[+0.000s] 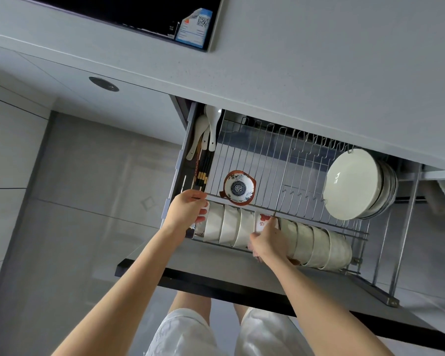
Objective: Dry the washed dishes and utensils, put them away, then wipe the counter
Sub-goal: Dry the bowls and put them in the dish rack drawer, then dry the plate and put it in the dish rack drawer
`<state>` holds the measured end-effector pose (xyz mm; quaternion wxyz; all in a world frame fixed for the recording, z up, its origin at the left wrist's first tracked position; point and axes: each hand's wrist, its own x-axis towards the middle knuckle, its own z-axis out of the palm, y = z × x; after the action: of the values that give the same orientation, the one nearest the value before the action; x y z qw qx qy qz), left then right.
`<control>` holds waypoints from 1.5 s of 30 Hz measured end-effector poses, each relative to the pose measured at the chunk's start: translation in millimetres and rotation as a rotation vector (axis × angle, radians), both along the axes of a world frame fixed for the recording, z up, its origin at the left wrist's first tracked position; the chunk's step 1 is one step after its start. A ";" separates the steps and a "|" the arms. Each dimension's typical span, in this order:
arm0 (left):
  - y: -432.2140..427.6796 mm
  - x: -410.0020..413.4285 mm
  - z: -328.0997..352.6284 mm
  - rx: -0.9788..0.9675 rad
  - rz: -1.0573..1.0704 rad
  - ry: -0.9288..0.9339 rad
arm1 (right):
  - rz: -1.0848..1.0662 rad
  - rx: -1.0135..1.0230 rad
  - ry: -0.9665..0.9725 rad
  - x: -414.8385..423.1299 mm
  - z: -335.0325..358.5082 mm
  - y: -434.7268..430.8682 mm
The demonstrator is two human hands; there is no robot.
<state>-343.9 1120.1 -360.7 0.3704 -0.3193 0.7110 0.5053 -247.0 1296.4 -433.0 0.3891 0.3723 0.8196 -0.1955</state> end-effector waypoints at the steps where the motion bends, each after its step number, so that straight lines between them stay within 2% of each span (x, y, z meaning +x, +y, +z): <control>1: -1.6 0.3 -0.7 0.003 -0.011 -0.003 | -0.055 -0.029 0.008 1.9 -2.2 -1.0; 3: -4.6 1.5 -2.4 0.008 -0.031 -0.011 | -0.092 -0.050 0.008 5.5 -8.7 -3.1; 7: -9.8 3.5 -7.7 0.012 -0.035 -0.027 | -0.008 0.011 0.024 8.0 -17.2 -7.0; 17: -10.9 8.8 -16.0 0.019 -0.064 -0.058 | -0.003 0.029 0.090 14.9 -14.7 -8.4; 21: -5.8 8.8 -11.7 0.027 -0.057 -0.051 | 0.037 -0.010 0.088 14.3 -4.0 -4.0; 26: -0.3 8.5 4.4 0.020 -0.054 -0.020 | 0.073 -0.122 0.190 -9.6 34.8 10.0; 28: 1.1 8.8 16.5 0.022 -0.039 -0.006 | 0.016 -0.219 0.268 -21.3 52.3 12.9; 31: -2.4 11.8 38.6 0.030 0.016 0.024 | -0.217 -0.481 0.375 -43.4 82.4 11.8; 34: -19.2 20.8 62.3 0.026 0.116 0.062 | -0.349 -0.732 0.385 -65.4 121.3 -0.4; 41: -106.6 54.8 114.1 -0.005 0.355 0.162 | -0.558 -1.218 0.165 -105.1 200.5 -96.1; 45: -185.3 85.1 139.5 -0.033 0.486 0.245 | -0.537 -1.419 0.102 -103.0 239.0 -185.3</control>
<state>-258.9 934.8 -221.1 0.1444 -0.4229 0.6612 0.6026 -350.1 1111.0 -194.1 0.4359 0.2099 0.3954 -0.7807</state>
